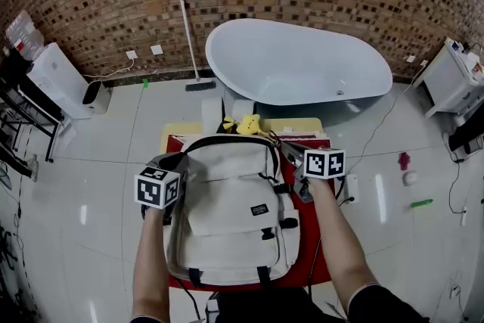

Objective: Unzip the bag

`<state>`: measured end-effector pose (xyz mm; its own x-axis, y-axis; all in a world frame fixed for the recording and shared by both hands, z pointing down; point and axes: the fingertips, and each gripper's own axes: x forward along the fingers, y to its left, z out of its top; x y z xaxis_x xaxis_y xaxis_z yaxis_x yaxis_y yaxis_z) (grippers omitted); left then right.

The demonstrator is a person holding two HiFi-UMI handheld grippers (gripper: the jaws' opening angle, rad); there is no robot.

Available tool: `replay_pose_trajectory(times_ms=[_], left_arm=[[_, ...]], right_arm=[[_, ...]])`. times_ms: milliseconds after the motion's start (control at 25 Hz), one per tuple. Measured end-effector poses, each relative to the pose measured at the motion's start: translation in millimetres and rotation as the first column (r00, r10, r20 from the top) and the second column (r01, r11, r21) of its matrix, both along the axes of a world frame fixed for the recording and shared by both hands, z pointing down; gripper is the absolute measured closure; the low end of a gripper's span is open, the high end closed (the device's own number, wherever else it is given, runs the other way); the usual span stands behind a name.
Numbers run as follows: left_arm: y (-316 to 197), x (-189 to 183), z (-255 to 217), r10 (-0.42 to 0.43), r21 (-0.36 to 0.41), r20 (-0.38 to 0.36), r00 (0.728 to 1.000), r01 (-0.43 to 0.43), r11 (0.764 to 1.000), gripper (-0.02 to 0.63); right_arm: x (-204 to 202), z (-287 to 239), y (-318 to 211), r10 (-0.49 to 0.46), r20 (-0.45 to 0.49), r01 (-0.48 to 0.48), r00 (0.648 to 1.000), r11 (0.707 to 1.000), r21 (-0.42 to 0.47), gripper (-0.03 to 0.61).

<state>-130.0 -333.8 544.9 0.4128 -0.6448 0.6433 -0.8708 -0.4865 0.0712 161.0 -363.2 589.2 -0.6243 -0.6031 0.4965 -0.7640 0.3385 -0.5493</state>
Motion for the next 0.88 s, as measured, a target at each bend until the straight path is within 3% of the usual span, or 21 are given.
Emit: replay_pose_trajectory(times_ms=[240, 440, 520, 600, 680, 880], left_arm=[[-5.2, 20.0, -19.2, 0.007, 0.103, 0.113, 0.994, -0.019, 0.995, 0.506], [-23.3, 91.5, -37.5, 0.146, 0.180, 0.166, 0.975, -0.175, 0.968, 0.506], [-32.7, 123.6, -28.4, 0.235, 0.166, 0.189, 0.953, -0.267, 0.949, 0.505], [-40.5, 149.3, -11.1, 0.322, 0.129, 0.239, 0.916, -0.359, 0.924, 0.505], [-45.4, 165.7, 6.0, 0.390, 0.080, 0.288, 0.875, -0.427, 0.901, 0.482], [-54.4, 175.9, 37.0, 0.479, -0.027, 0.341, 0.809, -0.501, 0.865, 0.466]], right_arm=[[1.6, -16.9, 0.4, -0.010, 0.042, 0.008, 0.999, 0.999, 0.049, 0.571], [3.6, -17.6, 3.0, -0.071, 0.008, 0.070, 0.997, 0.996, 0.062, 0.566], [0.5, -16.9, 4.6, -0.102, -0.017, 0.103, 0.995, 0.992, 0.068, 0.550], [-4.5, -18.5, 5.0, -0.140, -0.038, 0.143, 0.989, 0.986, 0.082, 0.468], [-8.8, -17.8, 5.3, -0.196, -0.123, 0.210, 0.973, 0.971, 0.115, 0.433], [-10.2, -4.1, 0.1, -0.350, -0.387, 0.441, 0.853, 0.880, 0.174, 0.440]])
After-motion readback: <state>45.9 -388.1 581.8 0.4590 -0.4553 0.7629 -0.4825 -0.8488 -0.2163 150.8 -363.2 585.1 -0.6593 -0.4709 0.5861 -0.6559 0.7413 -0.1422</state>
